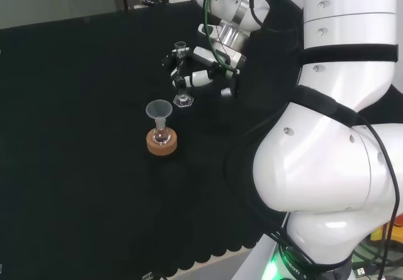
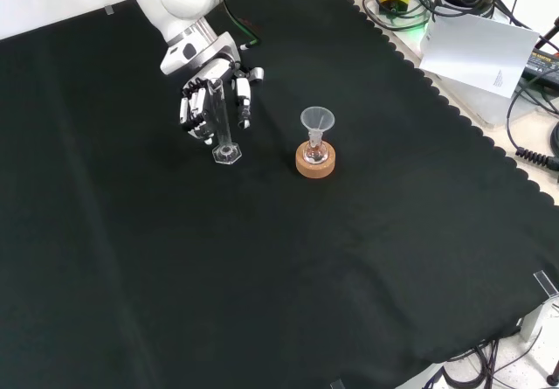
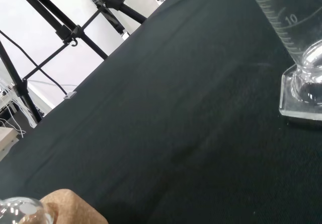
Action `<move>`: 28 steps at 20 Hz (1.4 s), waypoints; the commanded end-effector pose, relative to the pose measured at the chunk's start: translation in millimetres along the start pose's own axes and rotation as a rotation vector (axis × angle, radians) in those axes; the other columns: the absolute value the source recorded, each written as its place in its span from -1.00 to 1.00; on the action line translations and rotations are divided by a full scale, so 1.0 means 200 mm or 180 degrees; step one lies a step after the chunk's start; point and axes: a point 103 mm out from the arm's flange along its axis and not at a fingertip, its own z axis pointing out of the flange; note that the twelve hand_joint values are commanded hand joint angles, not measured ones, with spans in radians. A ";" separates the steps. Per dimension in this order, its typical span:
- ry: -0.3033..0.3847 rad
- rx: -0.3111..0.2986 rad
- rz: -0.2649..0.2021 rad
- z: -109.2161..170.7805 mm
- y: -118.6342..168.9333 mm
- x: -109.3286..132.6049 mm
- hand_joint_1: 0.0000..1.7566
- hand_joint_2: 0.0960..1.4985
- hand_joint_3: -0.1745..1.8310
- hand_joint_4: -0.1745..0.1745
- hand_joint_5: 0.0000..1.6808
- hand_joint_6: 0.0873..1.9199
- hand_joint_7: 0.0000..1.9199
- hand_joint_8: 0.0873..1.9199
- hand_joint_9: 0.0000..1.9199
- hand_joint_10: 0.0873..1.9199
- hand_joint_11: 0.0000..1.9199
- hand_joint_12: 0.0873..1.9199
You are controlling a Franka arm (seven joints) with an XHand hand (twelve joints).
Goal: Put the graduated cylinder back on the table.
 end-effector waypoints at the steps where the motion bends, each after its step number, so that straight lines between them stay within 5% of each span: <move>1: -0.0098 -0.0035 0.0066 -0.07 -0.03 0.03 -0.09 0.19 -1.00 -0.44 -0.54 -0.52 -0.55 -0.38 -0.05 -1.00 -0.57 0.32; 7: -0.0098 0.0106 0.0369 -0.15 -0.07 0.04 -0.19 0.13 -1.00 -0.42 -0.72 -0.89 -0.95 -0.40 -0.43 -1.00 -0.94 0.50; 13: -0.0203 -0.0093 0.0713 -0.31 -0.15 0.02 -0.23 0.10 -0.99 -0.47 -0.84 -1.00 -1.00 -0.72 -0.61 -1.00 -1.00 0.43; 20: -0.0488 -0.0360 0.0792 -0.57 -0.26 0.10 -0.24 0.09 -0.98 -0.49 -0.87 -1.00 -1.00 -0.78 -0.64 -1.00 -1.00 0.39; 28: -0.1023 -0.0349 0.0861 -0.81 -0.42 0.41 -0.24 0.08 -0.96 -0.51 -0.84 -1.00 -1.00 -0.56 -0.59 -0.94 -1.00 0.43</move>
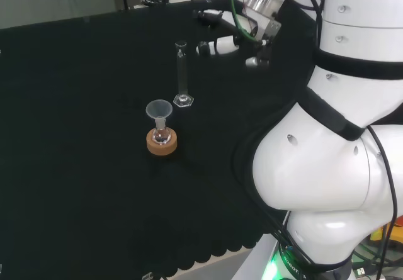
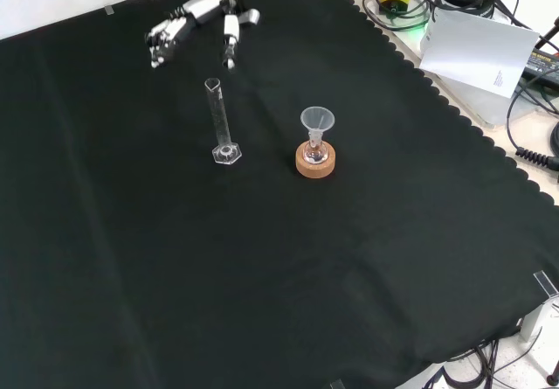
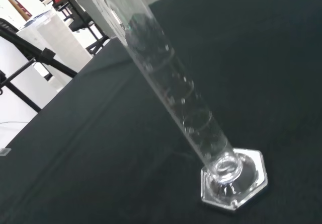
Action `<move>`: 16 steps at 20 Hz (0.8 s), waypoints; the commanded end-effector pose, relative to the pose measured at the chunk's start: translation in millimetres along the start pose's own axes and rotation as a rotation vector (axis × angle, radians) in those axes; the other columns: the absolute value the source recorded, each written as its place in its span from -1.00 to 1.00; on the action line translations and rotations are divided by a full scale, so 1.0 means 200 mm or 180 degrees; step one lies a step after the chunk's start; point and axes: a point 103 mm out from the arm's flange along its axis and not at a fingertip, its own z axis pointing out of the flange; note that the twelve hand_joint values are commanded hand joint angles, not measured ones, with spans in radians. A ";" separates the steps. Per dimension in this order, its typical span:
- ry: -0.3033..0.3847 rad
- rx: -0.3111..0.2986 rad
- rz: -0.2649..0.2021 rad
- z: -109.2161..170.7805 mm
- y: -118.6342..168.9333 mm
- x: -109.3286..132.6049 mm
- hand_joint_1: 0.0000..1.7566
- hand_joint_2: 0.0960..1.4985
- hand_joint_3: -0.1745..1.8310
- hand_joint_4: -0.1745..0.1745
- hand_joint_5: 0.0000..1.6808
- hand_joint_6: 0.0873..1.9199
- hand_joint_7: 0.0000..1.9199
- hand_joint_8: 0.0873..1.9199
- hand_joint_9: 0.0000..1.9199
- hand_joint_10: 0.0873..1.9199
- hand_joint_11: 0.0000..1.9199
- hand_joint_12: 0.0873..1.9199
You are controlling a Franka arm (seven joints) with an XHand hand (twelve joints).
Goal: Put the graduated cylinder back on the table.
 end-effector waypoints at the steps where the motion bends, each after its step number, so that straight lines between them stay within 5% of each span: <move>1: -0.0528 -0.0098 0.0153 -0.32 -0.25 0.19 -0.24 0.07 -0.95 -0.51 -0.84 -1.00 -1.00 -0.55 -0.65 -0.79 -1.00 0.44; 5: -0.0657 -0.0005 0.0258 -0.41 -0.37 0.32 -0.23 0.07 -0.93 -0.48 -0.80 -1.00 -1.00 -0.46 -0.84 -0.28 -1.00 0.45; 16: -0.0915 0.0056 0.0579 -0.55 -0.61 0.57 -0.23 0.10 -0.93 -0.46 -0.75 -1.00 -1.00 -0.38 -0.86 -0.19 -1.00 0.47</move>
